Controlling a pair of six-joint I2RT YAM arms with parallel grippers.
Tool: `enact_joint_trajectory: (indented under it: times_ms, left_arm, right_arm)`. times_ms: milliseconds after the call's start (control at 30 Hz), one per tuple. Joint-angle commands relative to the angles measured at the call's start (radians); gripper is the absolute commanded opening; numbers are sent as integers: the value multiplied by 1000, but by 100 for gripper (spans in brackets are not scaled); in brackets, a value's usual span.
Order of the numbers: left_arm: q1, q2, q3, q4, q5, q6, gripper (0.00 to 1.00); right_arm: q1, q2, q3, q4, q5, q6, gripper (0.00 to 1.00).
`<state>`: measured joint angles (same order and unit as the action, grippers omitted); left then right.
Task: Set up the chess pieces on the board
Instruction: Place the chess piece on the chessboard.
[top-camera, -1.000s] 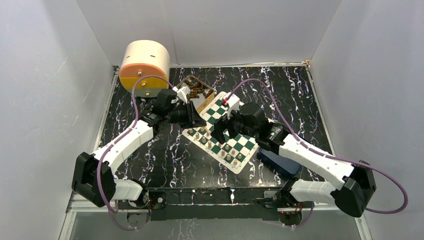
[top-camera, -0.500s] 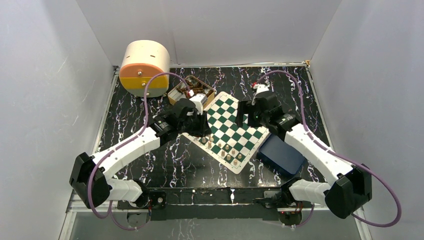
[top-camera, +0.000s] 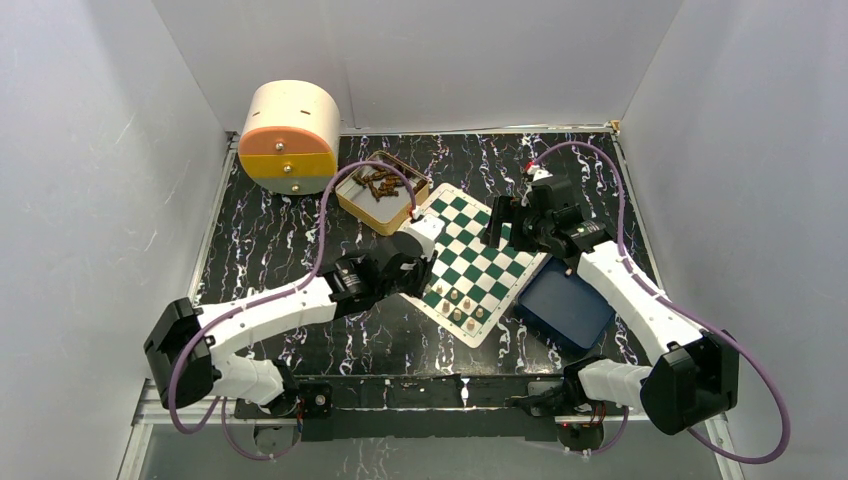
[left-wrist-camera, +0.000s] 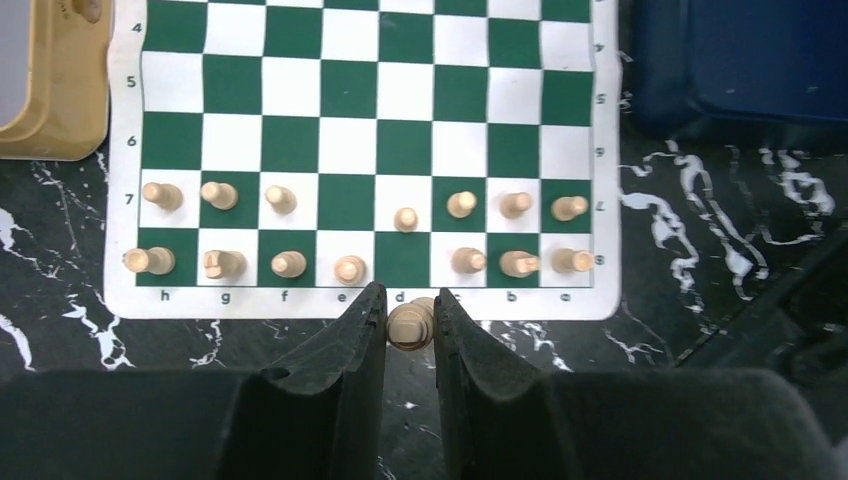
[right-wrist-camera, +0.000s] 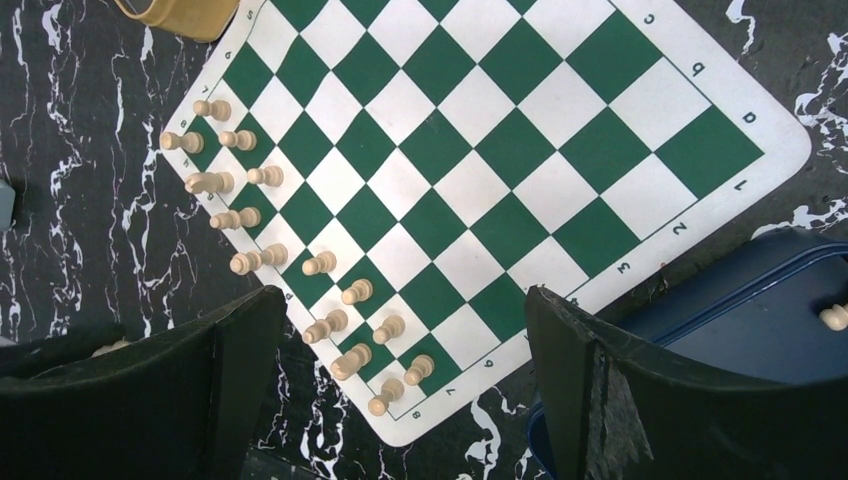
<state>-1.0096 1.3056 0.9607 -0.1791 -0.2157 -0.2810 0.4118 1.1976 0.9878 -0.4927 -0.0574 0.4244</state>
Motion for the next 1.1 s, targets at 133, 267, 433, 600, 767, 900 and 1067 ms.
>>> enact_joint_trajectory:
  times_ms: [133,267,433,600,767,900,1067]
  left_arm:
    - [-24,45,-76,145,-92,49,14]
    - [-39,61,-97,189,-88,55,13]
    - [-48,77,-123,245,-90,66,13]
    - [-52,89,-154,300,-97,77,12]
    - [-55,103,-184,354,-107,98,12]
    - [-56,122,-200,387,-107,108,12]
    - [-56,138,-230,435,-130,122,12]
  right_arm:
    - [-9,-54,39,-6,-41,-5,99]
    - [-11,-70,31,-10,-27,-13,99]
    - [-12,-73,25,-12,-36,-14,99]
    - [-13,-83,29,-16,-27,-16,99]
    - [-14,-95,44,-28,-10,-34,99]
    - [-13,-105,46,-37,-3,-41,99]
    - [-13,-114,47,-45,4,-53,99]
